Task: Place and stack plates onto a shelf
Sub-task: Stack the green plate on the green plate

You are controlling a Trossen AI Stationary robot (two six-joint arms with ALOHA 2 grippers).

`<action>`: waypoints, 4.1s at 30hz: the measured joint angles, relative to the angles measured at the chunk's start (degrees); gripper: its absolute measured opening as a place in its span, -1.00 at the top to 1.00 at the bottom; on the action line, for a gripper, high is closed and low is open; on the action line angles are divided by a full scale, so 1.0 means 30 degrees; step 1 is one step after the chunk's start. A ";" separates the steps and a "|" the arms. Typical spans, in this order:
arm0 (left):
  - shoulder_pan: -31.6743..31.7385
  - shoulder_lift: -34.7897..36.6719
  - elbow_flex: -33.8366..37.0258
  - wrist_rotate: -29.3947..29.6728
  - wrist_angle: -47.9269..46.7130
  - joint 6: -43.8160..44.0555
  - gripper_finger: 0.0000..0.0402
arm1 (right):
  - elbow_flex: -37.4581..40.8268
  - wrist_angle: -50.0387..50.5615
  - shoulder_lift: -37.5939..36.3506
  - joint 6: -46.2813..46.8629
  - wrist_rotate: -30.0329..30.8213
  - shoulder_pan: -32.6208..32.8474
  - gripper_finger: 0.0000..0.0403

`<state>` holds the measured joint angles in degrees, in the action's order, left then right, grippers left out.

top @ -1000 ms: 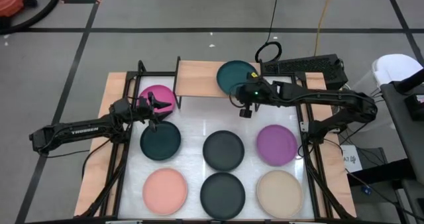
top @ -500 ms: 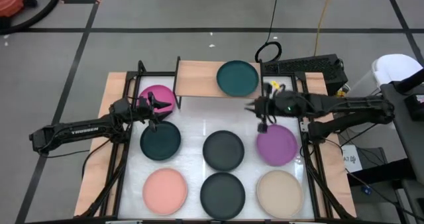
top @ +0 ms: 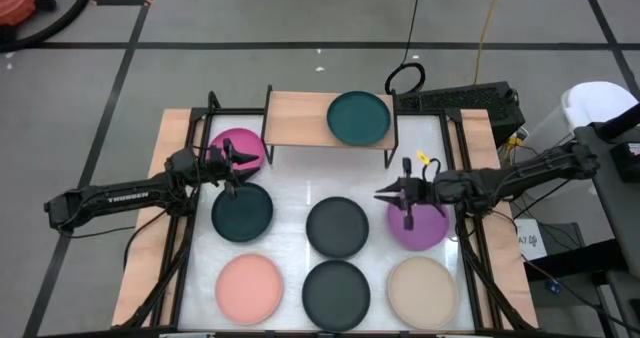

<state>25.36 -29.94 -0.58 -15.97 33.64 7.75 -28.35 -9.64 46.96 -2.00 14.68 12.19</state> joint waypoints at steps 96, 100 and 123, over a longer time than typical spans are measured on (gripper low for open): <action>-1.5309 -2.1249 -1.7719 0.6512 -2.6846 1.7081 0.92 | 0.0596 -0.0274 -0.0023 0.1457 -0.0007 -0.0023 0.78; -1.5336 -2.0541 -1.8402 0.6824 -2.7586 1.6606 0.94 | 0.0599 -0.0288 -0.0023 0.1450 -0.0007 -0.0023 0.78; -1.2348 -1.9228 -3.0932 1.7697 -2.5390 -0.5600 0.96 | 0.0597 -0.0272 -0.0023 0.0366 0.0029 -0.0025 0.78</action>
<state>-11.68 -87.63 -93.37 37.12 -42.54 -9.05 -26.56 -10.45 46.89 -0.90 14.76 12.12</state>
